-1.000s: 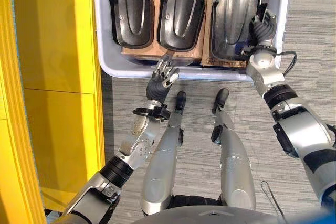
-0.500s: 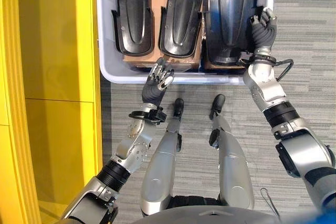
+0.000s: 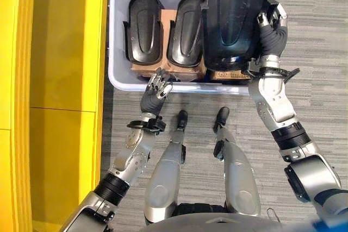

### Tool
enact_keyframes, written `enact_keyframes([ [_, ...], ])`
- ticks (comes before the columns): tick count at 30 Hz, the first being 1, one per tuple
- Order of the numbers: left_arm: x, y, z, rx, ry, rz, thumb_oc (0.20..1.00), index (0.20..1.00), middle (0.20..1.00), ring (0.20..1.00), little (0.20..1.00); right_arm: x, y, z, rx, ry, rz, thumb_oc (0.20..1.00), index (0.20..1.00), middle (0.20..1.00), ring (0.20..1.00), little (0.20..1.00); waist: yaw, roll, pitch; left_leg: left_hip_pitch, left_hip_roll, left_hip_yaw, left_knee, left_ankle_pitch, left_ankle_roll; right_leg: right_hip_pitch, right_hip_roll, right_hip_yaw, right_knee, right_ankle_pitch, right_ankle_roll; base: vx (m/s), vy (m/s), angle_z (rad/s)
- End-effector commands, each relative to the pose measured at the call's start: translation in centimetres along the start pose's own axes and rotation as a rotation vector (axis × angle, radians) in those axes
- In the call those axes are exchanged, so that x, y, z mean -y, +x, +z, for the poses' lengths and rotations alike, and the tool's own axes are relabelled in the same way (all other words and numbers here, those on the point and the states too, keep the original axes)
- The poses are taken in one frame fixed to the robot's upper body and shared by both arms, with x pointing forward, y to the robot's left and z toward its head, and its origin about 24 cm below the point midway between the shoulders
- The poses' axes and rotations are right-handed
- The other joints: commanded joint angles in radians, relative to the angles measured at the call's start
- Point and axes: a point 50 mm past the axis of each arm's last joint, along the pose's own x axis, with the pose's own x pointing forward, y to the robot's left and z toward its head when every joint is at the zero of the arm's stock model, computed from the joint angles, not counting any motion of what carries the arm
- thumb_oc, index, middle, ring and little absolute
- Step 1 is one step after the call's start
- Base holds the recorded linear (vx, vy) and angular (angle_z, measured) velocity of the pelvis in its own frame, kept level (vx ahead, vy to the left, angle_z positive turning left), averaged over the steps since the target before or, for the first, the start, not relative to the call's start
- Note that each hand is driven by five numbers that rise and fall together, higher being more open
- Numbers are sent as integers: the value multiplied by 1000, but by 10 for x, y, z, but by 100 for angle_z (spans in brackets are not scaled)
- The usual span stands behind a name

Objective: Move parts from the plastic box to the shelf.

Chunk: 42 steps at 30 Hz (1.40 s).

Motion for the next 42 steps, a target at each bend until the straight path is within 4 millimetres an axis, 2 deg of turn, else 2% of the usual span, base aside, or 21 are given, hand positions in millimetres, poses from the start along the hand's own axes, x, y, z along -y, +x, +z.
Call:
enact_keyframes([
  [1, -5, -21, -2, -10, -16, -18, 1000, 1000, 1000, 1000, 1000, -3, -18, 10, 76, 157, 26, 200, 200, 200, 200, 200, 11, -33, -156, 13, 70, 60, 13, -60, -19, 44, -58, 8, 40, -89, 130, 0, 0, 0],
  [4, -15, -29, -7, -33, -14, 27, 1000, 1000, 1000, 1000, 1000, -1, -37, 3, 31, 142, 75, 200, 200, 200, 200, 200, 14, -32, -174, 66, 81, 51, 18, -71, -23, 93, -54, -1, 71, -119, 126, 12, -26, 0],
  [11, -30, -37, -10, -49, -8, 86, 1000, 1000, 1000, 1000, 1000, 6, -60, -5, -46, 167, 146, 200, 200, 200, 200, 200, 11, -22, -209, 145, 106, 8, 19, -66, -47, 192, -34, -49, 110, -187, 107, -15, -88, 13],
  [16, -42, -50, -11, -52, -13, 137, 1000, 1000, 1000, 1000, 1000, -1, -65, -6, -75, 255, 202, 200, 200, 200, 200, 200, 46, -9, -250, 189, 143, -52, 12, -41, -66, 279, 12, -101, 101, -241, 79, -24, -195, 28],
  [18, -48, -57, -13, -63, -20, 170, 1000, 1000, 1000, 1000, 1000, -6, -65, -2, -55, 272, 226, 200, 200, 200, 200, 200, 85, 9, -268, 203, 165, -103, -45, 22, -93, 312, 41, -139, 91, -272, 58, -8, -179, 32],
  [20, -48, -61, -17, -73, -31, 175, 1000, 1000, 1000, 1000, 1000, -8, -65, -1, -52, 291, 232, 200, 200, 200, 200, 200, 100, 30, -284, 199, 172, -158, -127, 102, -113, 327, 49, -200, 81, -286, 48, -14, -135, 76],
  [21, -48, -61, -18, -77, -32, 179, 1000, 1000, 1000, 1000, 1000, -7, -65, 0, -47, 290, 230, 200, 200, 200, 200, 200, 105, 33, -297, 203, 181, -157, -164, 118, -124, 337, 51, -212, 81, -314, 50, -49, -78, 110],
  [22, -46, -58, -19, -78, -23, 177, 1000, 1000, 1000, 1000, 1000, -4, -62, 7, -7, 245, 226, 200, 200, 200, 200, 200, 77, 37, -311, 171, 195, -6, -172, 146, -117, 346, 27, -282, 56, -304, 55, -24, -45, 101],
  [23, -46, -58, -19, -78, -23, 177, 1000, 1000, 1000, 1000, 1000, -4, -63, 7, -7, 245, 226, 200, 200, 200, 200, 200, 76, 36, -312, 171, 193, -6, -172, 146, -116, 347, 26, -282, 53, -303, 56, -164, 20, 157],
  [24, -45, -53, -19, -72, -14, 175, 1000, 1000, 1000, 1000, 1000, 2, -62, 6, -10, 228, 202, 200, 200, 200, 200, 200, 39, 29, -324, 172, 225, 204, -164, 144, -93, 352, 3, -343, 29, -276, 64, -122, 29, 210],
  [25, -46, -50, -17, -67, -5, 168, 1000, 1000, 1000, 1000, 1000, 5, -62, 5, -16, 208, 187, 200, 200, 200, 200, 200, 28, 23, -334, 198, 237, 286, -160, 123, -85, 352, -6, -352, 10, -257, 70, -161, 46, 247],
  [26, -45, -49, -15, -53, -8, 160, 1000, 1000, 1000, 1000, 1000, 5, -63, 6, -14, 188, 191, 200, 200, 200, 200, 200, 41, 13, -343, 226, 256, 287, -123, 82, -88, 356, -15, -352, -20, -240, 72, -75, 50, 189],
  [27, -46, -50, -15, -52, -10, 163, 1000, 1000, 1000, 1000, 1000, 8, -67, 4, -27, 191, 188, 200, 200, 200, 200, 200, 46, 9, -348, 240, 263, 276, -89, 53, -91, 371, -20, -354, -37, -227, 72, -23, 61, 99],
  [29, -48, -51, -12, -44, 2, 179, 1000, 1000, 1000, 1000, 1000, 15, -74, 0, -59, 186, 170, 200, 200, 200, 200, 200, 62, -4, -369, 273, 253, 200, 2, -7, -86, 387, -33, -354, -38, -213, 77, 23, 89, 22],
  [31, -49, -51, -10, -31, 8, 182, 1000, 1000, 1000, 1000, 1000, 19, -78, -4, -85, 191, 156, 200, 200, 200, 200, 200, 61, 0, -386, 330, 262, 159, -16, -31, -95, 393, -48, -359, -21, -210, 88, 20, 193, 26],
  [32, -49, -50, -9, -26, 9, 184, 1000, 1000, 1000, 1000, 1000, 25, -80, -5, -89, 183, 129, 200, 200, 200, 200, 200, 50, 6, -397, 347, 264, 174, -54, -38, -95, 398, -64, -374, -16, -199, 98, 28, 259, 32],
  [35, -50, -50, -9, -20, 13, 189, 1000, 1000, 1000, 1000, 1000, 32, -85, -7, -109, 158, 114, 200, 200, 200, 200, 200, 49, 15, -415, 335, 216, 191, -63, -84, -73, 418, -131, -395, -9, -143, 136, 32, 336, 34],
  [36, -50, -50, -9, -21, 13, 189, 1000, 1000, 1000, 1000, 1000, 32, -85, -7, -109, 158, 113, 200, 200, 200, 200, 200, 49, 14, -415, 335, 214, 191, -62, -85, -71, 419, -134, -395, -9, -141, 138, 17, 310, 21],
  [38, -50, -47, -5, -9, 31, 174, 1000, 1000, 1000, 1000, 1000, 35, -85, -6, -107, 133, 108, 200, 200, 200, 200, 200, 60, 6, -412, 328, 185, 196, -48, -108, -61, 439, -173, -422, -24, -102, 162, -10, 323, 24],
  [39, -51, -47, -2, -1, 49, 171, 1000, 1000, 1000, 1000, 1000, 31, -85, -8, -116, 140, 120, 200, 200, 200, 200, 200, 71, 1, -413, 325, 149, 185, -35, -134, -41, 446, -200, -424, -31, -80, 175, 6, 421, 34],
  [42, -54, -49, 0, 2, 51, 185, 1000, 1000, 1000, 1000, 1000, 28, -83, -9, -117, 136, 132, 200, 200, 200, 200, 200, 90, -13, -410, 314, 111, 172, -8, -164, -17, 460, -232, -431, -37, -51, 197, 4, 254, 23],
])
